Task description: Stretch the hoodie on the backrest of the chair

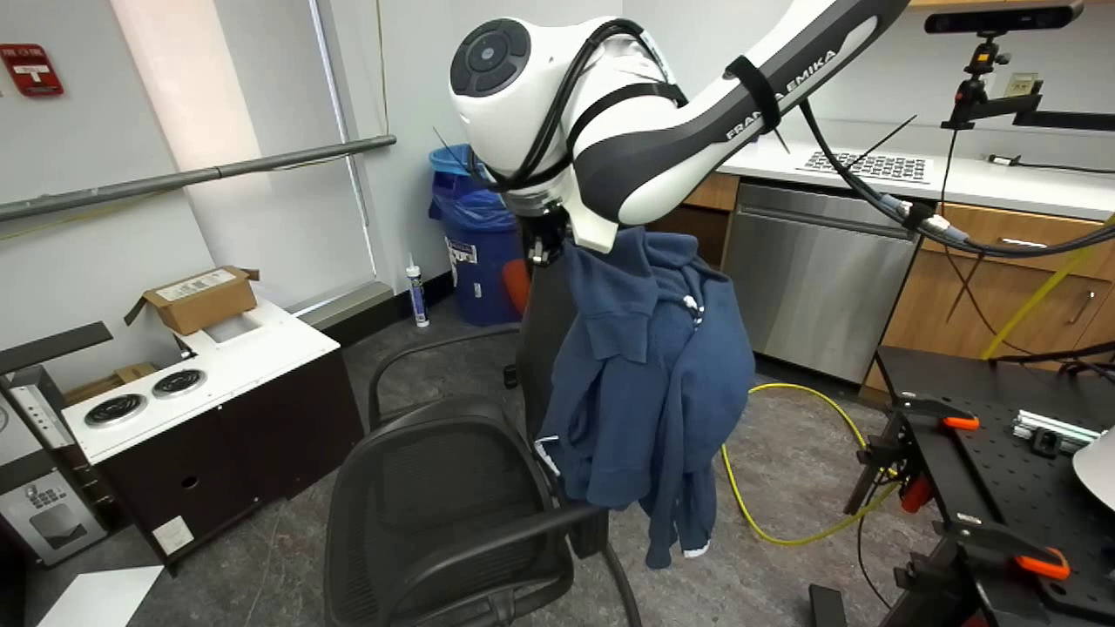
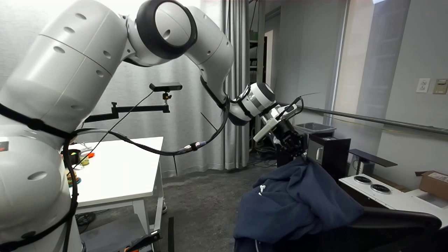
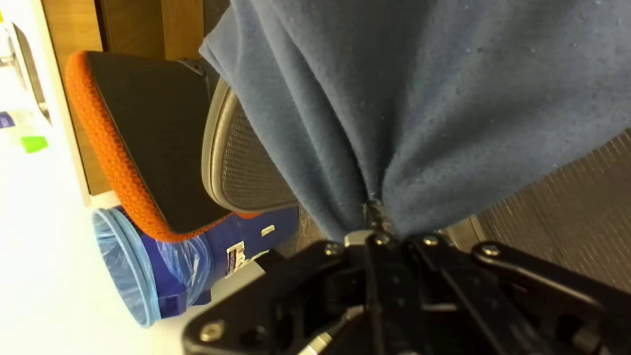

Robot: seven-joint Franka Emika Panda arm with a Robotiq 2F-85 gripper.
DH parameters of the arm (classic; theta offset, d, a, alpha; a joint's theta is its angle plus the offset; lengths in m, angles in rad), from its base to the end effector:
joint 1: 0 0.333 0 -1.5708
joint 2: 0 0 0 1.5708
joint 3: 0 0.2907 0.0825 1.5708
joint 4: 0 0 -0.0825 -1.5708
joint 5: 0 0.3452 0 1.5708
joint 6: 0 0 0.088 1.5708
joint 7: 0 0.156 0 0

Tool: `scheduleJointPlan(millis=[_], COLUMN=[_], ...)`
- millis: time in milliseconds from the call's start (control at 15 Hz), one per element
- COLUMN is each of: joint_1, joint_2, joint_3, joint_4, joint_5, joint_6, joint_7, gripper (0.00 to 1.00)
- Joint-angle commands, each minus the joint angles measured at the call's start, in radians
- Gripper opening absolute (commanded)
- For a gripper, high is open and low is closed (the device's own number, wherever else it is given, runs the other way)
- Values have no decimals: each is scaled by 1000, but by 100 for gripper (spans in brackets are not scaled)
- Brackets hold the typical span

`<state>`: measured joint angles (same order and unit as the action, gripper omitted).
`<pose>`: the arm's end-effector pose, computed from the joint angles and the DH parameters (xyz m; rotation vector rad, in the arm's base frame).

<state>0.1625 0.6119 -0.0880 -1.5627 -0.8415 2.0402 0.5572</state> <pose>0.6551 -0.0187 0.2614 2.3670 -0.0186 0.1452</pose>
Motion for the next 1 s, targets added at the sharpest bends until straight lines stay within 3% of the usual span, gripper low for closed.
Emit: scheduleJointPlan(millis=[0,467,933], joint_1=[10,7,75], joint_2=[86,163,324], joint_3=[-17,-28,-23], joint_4=[135,257,514], joint_5=[-51,-56,-45], joint_6=[-18,-11,-41], joint_7=[-69,-143,-194], gripper=[1,1,1])
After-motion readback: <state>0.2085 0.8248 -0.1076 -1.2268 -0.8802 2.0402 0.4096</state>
